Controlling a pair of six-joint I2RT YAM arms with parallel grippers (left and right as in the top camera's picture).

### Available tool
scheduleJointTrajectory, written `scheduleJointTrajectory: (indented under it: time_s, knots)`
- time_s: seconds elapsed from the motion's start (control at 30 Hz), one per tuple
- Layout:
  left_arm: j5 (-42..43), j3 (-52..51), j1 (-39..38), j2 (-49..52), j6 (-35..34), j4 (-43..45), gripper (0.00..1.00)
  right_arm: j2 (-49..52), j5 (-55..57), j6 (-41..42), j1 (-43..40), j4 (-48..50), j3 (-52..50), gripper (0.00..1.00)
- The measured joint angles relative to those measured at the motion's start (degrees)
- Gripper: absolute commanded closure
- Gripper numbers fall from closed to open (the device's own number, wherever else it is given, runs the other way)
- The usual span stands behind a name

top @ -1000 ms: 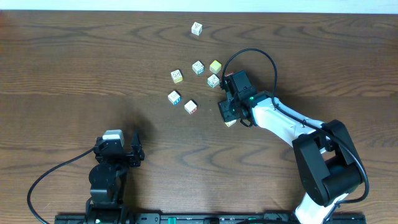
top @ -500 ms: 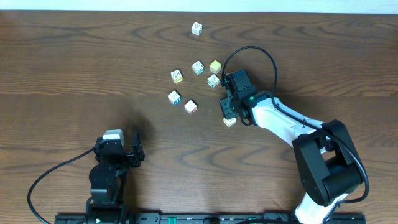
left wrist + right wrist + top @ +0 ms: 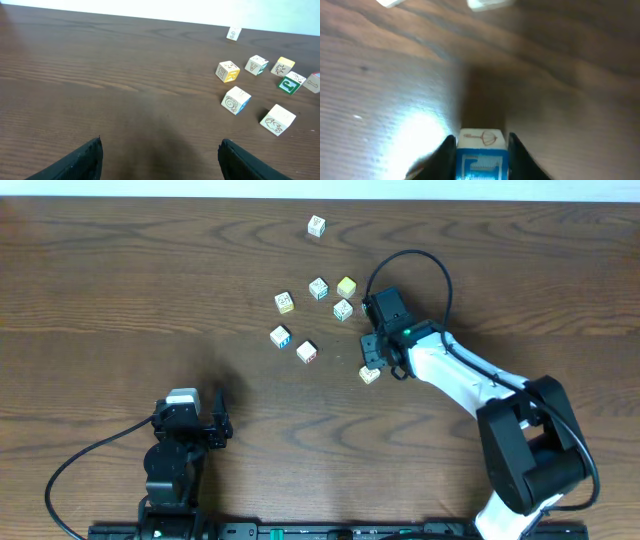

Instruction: Lift 4 blocks

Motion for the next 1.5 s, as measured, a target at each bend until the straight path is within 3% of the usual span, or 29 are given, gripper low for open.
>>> scheduleJointTrajectory:
  time_s: [0.27, 0.53, 0.63, 0.8, 0.97, 1.33, 1.5]
  knots:
    - [0.0, 0.0, 0.0, 0.0, 0.0, 0.0, 0.26, -1.0, -0.2, 5.8, 0.2, -5.1, 0.1, 0.88]
    - [0.0, 0.0, 0.0, 0.0, 0.0, 0.0, 0.25, -1.1, -0.3, 6.7, 2.9, -4.4, 0.1, 0.77]
    - [0.0, 0.0, 0.0, 0.0, 0.0, 0.0, 0.26, -1.1, -0.5, 6.8, 3.9, -4.3, 0.1, 0.55]
    - [0.0, 0.0, 0.0, 0.0, 0.0, 0.0, 0.25, -1.1, -0.2, 6.5, 4.3, -4.7, 0.1, 0.39]
    - [0.0, 0.0, 0.0, 0.0, 0.0, 0.0, 0.26, -1.1, 1.7, 7.1, 4.3, -5.1, 0.1, 0.41]
    - [0.0, 0.0, 0.0, 0.0, 0.0, 0.0, 0.25, -1.1, 2.8, 7.8, 4.3, -4.7, 0.1, 0.76]
    - [0.0, 0.0, 0.0, 0.0, 0.0, 0.0, 0.26, -1.1, 3.0, 8.3, 4.3, -4.6, 0.2, 0.78]
